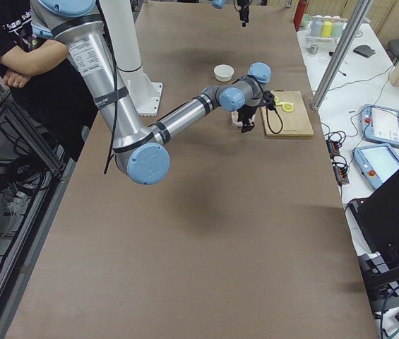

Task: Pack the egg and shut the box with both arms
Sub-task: 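Reach the right gripper to the carton lid and fold it closed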

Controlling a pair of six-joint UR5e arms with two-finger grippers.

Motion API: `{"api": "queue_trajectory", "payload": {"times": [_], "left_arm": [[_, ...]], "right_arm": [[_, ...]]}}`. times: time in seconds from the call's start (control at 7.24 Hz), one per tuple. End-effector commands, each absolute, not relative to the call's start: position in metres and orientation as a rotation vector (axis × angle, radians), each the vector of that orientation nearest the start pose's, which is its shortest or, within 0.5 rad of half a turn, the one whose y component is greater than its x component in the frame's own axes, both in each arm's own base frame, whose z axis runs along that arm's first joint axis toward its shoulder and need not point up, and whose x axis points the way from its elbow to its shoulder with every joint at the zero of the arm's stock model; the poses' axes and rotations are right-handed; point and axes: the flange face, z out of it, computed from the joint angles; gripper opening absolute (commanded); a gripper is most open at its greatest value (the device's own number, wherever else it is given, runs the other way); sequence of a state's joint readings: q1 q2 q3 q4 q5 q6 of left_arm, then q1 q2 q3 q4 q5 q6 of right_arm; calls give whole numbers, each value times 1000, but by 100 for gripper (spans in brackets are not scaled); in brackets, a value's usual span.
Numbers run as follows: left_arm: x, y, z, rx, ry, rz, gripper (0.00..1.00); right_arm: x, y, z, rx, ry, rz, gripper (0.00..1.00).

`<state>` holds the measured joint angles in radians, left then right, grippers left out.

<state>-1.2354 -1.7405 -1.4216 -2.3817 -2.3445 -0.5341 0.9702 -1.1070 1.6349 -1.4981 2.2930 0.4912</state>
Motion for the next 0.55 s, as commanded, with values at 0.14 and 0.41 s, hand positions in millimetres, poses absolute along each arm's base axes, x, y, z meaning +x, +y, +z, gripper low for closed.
{"api": "queue_trajectory", "payload": {"times": [0.14, 0.41], "left_arm": [[123, -573, 543, 429, 987, 148, 93], [114, -574, 543, 439, 983, 137, 92]], "right_arm": [[-344, -613, 402, 284, -900, -344, 61], [-377, -610, 346, 296, -957, -331, 61]]}}
